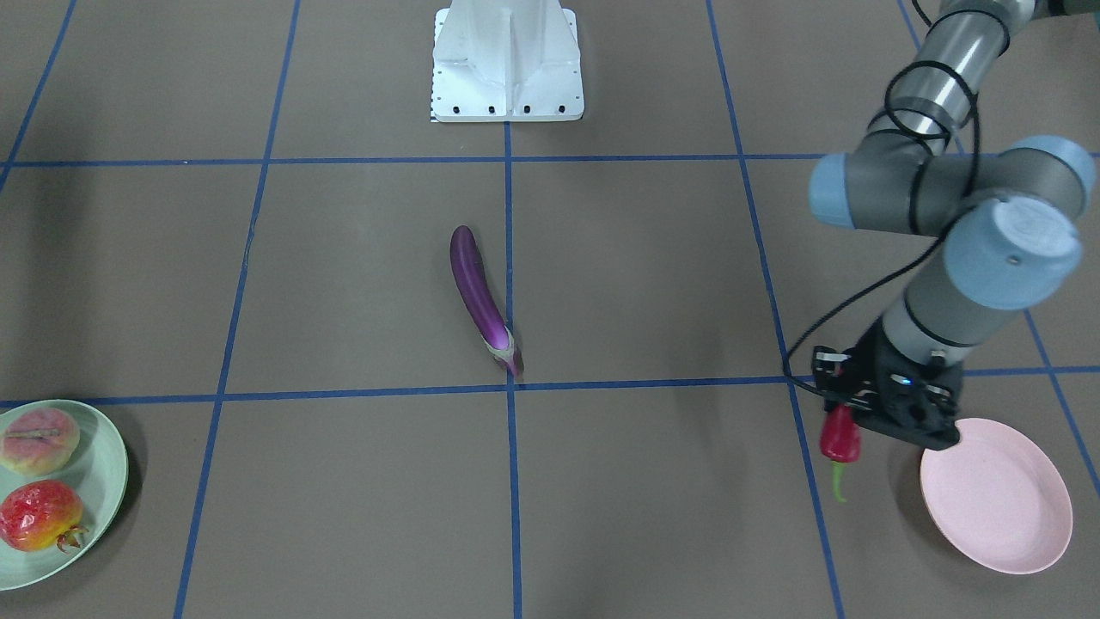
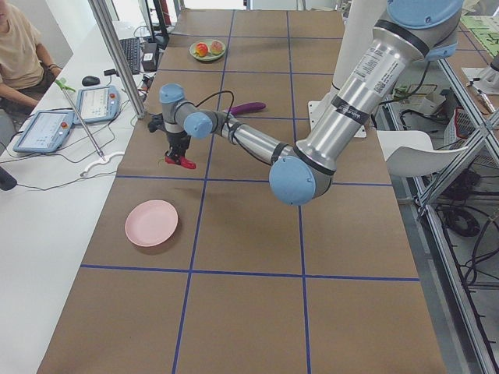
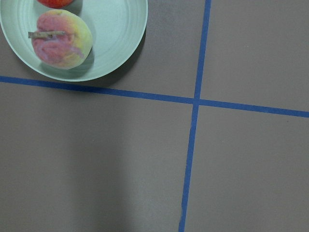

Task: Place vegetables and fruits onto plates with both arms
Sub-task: 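Carry the chili pepper with the left gripper onto the pink plate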

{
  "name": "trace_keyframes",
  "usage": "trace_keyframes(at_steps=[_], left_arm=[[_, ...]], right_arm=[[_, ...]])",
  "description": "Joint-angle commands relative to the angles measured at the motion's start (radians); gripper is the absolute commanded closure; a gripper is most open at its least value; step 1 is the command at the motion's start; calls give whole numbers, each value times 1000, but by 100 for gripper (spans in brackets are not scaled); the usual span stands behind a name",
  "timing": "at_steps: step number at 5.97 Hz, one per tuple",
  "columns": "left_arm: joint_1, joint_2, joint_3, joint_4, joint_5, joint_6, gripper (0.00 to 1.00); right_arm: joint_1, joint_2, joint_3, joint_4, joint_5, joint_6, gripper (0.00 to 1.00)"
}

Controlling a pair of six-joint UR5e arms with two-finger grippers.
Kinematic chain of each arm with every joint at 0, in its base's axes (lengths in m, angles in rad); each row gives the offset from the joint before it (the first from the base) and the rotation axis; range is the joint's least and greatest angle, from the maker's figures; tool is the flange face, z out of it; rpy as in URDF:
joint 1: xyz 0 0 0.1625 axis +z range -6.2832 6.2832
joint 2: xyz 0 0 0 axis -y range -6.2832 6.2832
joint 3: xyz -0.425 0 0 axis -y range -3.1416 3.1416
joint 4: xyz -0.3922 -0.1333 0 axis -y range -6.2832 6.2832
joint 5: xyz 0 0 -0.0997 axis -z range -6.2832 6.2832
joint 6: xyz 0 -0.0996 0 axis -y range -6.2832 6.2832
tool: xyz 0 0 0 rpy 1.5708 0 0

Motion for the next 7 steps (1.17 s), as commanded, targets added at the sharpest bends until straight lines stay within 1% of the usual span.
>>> trace_keyframes(at_steps=[1, 2, 3, 4, 5, 6, 7], left_arm=[[-133, 14, 268, -176, -2, 202, 100], [-139, 13, 359, -239, -1, 193, 100], [-135, 5, 375, -245, -1, 108, 26], [-130, 2, 372, -264, -1, 82, 0], [-129, -10, 343, -265, -4, 18, 0], [-125, -10, 247, -239, -13, -62, 0], [-98, -10, 172, -228, -75, -231, 0]], right_arm=[[0, 0, -1, 0, 0, 1, 0], [0, 0, -1, 0, 0, 1, 0], [0, 0, -2, 0, -1, 1, 0], [0, 0, -1, 0, -1, 1, 0], [0, 0, -1, 0, 0, 1, 0], [0, 0, 1, 0, 0, 1, 0], [0, 0, 1, 0, 0, 1, 0]])
